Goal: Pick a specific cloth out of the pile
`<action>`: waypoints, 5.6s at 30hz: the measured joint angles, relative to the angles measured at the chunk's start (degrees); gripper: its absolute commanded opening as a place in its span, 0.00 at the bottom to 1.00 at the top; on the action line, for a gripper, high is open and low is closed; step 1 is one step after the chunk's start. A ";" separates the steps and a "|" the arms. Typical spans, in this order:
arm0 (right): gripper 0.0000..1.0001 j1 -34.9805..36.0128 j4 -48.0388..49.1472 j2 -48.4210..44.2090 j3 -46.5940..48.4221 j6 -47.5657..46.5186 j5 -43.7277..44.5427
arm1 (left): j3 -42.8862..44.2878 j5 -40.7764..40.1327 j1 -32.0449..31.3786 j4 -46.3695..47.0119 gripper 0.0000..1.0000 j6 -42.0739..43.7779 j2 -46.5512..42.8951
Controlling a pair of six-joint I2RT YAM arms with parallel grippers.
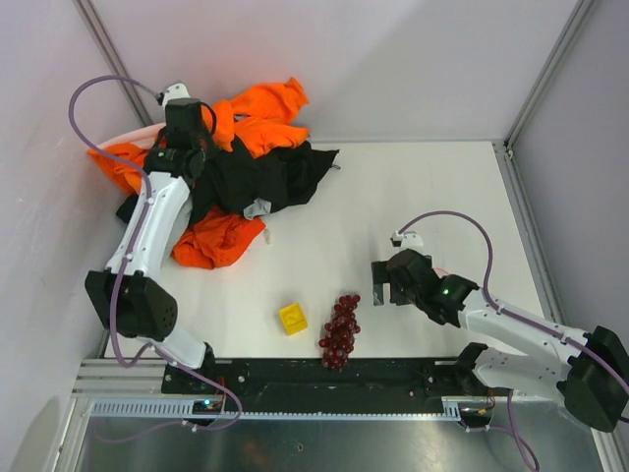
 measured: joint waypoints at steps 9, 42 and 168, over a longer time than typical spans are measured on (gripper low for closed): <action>0.99 0.00 0.02 1.20 0.00 0.00 0.02 | -5.20 -2.40 2.16 4.61 0.01 -2.60 9.01; 0.99 0.57 -0.44 -2.21 -0.17 0.28 -1.09 | -8.76 19.30 9.99 13.29 0.96 -9.11 21.77; 0.99 1.95 9.51 12.85 11.23 2.36 -13.25 | 2.60 22.88 12.85 -7.76 0.30 0.66 21.84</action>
